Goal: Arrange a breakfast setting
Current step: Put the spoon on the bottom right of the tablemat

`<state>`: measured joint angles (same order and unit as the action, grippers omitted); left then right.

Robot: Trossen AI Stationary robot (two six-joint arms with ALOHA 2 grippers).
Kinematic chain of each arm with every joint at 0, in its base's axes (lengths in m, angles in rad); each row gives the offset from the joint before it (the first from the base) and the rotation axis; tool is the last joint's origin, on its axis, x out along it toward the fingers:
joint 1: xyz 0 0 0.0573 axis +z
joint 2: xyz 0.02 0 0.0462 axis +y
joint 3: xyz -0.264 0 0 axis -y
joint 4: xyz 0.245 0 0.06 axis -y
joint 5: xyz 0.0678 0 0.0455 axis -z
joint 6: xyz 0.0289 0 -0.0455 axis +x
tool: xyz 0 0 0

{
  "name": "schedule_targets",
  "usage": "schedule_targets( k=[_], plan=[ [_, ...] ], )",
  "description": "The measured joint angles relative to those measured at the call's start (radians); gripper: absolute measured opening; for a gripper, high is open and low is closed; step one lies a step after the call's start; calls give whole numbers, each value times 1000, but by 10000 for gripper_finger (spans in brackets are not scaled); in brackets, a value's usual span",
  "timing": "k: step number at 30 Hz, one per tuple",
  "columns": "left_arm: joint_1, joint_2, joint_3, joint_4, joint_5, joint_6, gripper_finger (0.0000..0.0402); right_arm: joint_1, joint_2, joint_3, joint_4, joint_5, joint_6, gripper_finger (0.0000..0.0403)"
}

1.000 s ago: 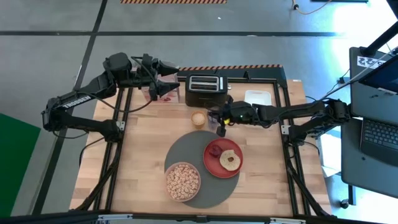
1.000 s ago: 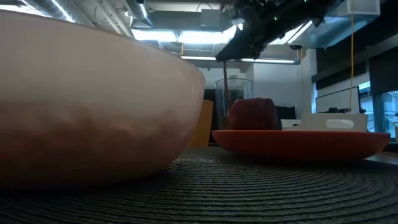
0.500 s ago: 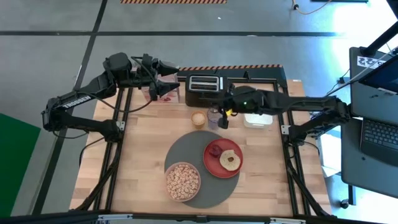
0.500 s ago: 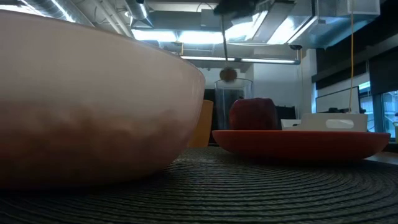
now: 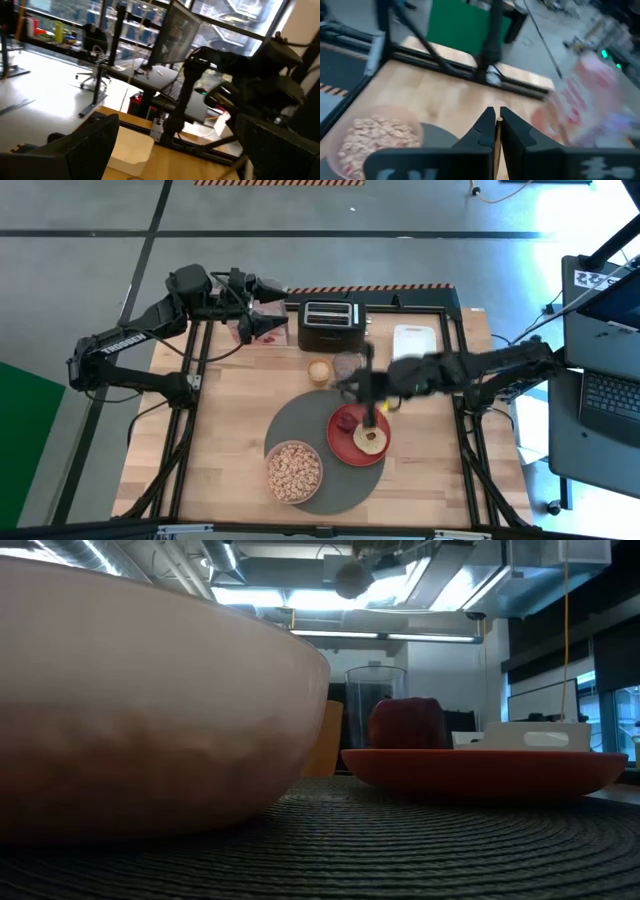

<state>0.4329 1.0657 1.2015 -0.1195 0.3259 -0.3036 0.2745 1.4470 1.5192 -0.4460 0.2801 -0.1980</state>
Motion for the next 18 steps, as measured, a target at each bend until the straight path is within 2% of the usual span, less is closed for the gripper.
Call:
schedule_targets(
  k=[3, 8, 18],
  plan=[
    [4, 0, 0, -3, 59, -1, 396, 84, 63, 0, 81, 48, -21, 13],
    [4, 0, 0, -14, 139, -1, 396, 207, 154, -1, 98, 112, 16, 13],
    [-19, 0, 0, -20, 128, -36, 396, 398, 268, -1, 64, 160, 61, 13]
  ],
)
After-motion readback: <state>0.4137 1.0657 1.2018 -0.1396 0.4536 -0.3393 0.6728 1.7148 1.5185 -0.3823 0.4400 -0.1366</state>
